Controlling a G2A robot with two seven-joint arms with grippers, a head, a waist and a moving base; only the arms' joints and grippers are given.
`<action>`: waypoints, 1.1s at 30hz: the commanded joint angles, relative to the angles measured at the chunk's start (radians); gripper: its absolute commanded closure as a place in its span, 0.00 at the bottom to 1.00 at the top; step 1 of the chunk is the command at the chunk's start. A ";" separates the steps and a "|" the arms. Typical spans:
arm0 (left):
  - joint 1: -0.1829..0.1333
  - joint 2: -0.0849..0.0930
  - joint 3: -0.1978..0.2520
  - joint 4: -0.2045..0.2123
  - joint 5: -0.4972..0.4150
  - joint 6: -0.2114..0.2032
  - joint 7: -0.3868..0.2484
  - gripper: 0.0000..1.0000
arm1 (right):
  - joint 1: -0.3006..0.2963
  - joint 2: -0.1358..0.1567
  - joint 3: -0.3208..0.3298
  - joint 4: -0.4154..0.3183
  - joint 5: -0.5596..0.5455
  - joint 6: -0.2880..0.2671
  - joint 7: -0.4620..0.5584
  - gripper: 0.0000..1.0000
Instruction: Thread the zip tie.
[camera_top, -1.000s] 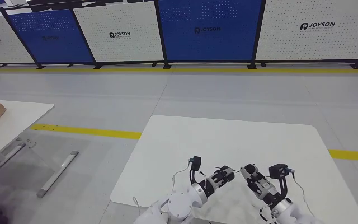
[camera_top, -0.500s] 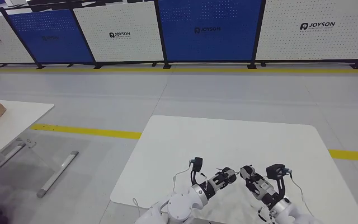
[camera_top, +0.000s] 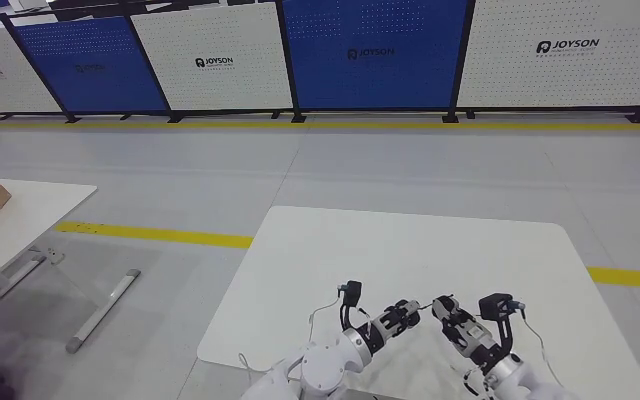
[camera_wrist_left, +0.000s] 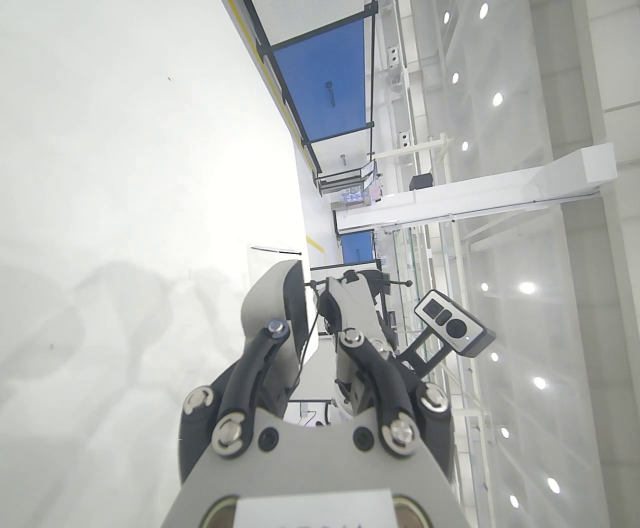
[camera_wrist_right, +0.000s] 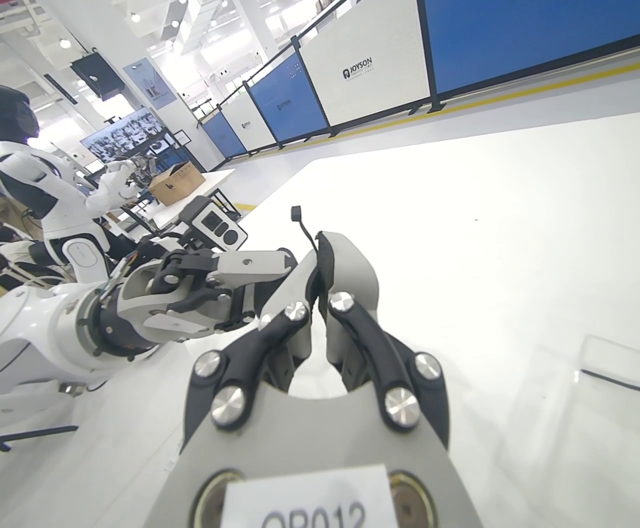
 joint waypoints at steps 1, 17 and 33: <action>-0.003 -0.001 0.000 0.006 -0.005 -0.003 0.002 0.65 | -0.002 0.001 0.003 0.003 -0.001 0.000 -0.005 1.00; 0.021 0.003 -0.018 -0.003 -0.003 -0.032 -0.005 0.94 | -0.008 0.003 0.014 0.004 0.008 0.000 -0.022 1.00; 0.035 0.004 -0.028 -0.017 -0.022 -0.064 -0.002 0.68 | 0.002 -0.006 0.022 0.014 0.091 0.067 -0.002 1.00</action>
